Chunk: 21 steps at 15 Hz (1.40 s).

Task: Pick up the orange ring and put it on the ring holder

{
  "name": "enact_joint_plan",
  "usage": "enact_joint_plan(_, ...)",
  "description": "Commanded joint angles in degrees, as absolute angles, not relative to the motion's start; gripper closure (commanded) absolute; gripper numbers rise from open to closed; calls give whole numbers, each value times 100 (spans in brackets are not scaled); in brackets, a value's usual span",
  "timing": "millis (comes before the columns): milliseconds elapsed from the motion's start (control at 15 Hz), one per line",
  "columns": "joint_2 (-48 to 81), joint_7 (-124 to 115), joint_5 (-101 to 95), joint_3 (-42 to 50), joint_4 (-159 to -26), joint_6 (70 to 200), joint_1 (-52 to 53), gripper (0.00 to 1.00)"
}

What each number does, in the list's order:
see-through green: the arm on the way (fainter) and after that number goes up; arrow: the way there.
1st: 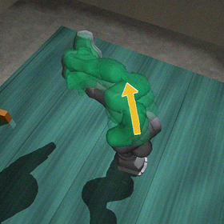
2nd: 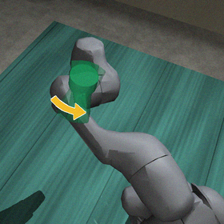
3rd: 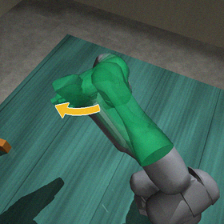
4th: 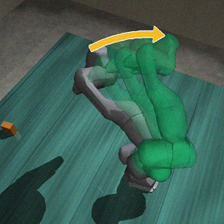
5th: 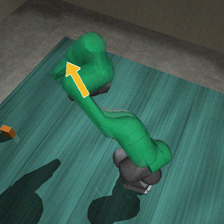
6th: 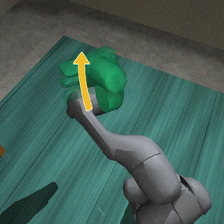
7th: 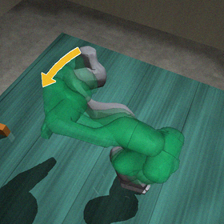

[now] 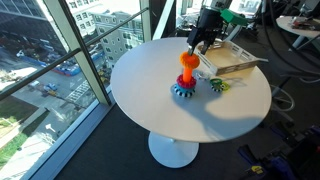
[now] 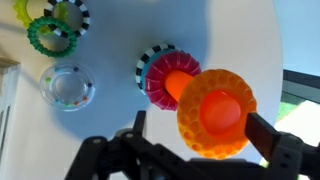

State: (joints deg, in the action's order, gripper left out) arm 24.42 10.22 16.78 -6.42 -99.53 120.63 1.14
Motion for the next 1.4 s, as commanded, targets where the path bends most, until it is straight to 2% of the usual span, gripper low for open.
enact_joint_plan(0,2431,1001,1650,-641,-9783,11951,79,0)
enact_joint_plan(1000,2332,850,1484,-462,-9889,12007,84,0)
enact_joint_plan(1333,2083,412,749,-238,-10036,11774,204,0)
